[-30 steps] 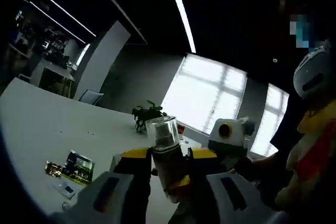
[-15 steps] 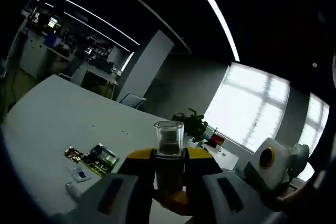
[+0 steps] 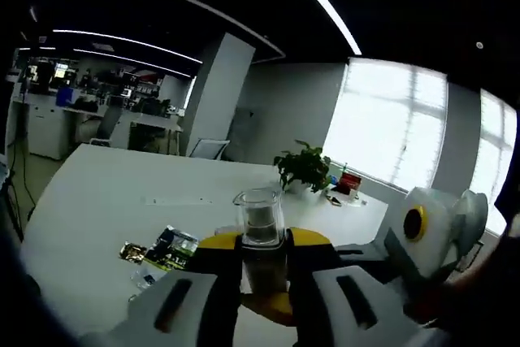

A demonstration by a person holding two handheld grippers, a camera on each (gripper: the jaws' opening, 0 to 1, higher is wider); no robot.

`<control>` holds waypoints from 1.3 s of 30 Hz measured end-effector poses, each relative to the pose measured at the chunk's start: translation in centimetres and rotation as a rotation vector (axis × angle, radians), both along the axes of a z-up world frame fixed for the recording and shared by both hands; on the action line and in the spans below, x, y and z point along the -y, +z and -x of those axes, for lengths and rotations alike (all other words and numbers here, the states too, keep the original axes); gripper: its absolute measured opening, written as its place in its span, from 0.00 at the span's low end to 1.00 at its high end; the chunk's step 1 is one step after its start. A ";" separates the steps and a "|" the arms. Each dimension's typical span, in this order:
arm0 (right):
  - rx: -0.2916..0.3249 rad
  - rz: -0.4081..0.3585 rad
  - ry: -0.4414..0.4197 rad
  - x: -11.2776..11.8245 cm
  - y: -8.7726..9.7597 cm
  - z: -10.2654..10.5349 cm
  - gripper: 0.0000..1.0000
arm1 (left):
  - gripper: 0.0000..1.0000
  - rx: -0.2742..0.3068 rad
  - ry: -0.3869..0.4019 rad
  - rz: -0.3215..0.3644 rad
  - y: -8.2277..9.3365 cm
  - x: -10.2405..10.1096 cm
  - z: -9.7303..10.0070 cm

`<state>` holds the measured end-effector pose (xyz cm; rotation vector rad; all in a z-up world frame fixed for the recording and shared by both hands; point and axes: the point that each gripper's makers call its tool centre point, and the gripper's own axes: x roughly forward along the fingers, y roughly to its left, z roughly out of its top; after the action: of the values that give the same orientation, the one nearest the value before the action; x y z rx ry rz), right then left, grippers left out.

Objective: Arrange the skincare products in the storage area until every visible bottle or jar stands upright without overlapping.

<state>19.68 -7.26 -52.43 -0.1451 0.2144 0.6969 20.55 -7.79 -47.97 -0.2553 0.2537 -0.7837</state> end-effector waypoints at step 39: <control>-0.001 0.060 0.517 4.3 -3.3 1.4 0.22 | 0.16 0.111 -0.583 -0.246 -4.5 7.6 2.3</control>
<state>18.27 -11.55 -55.77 -0.2626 0.2005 1.2053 18.21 -15.42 -52.49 0.1049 0.3210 -1.3261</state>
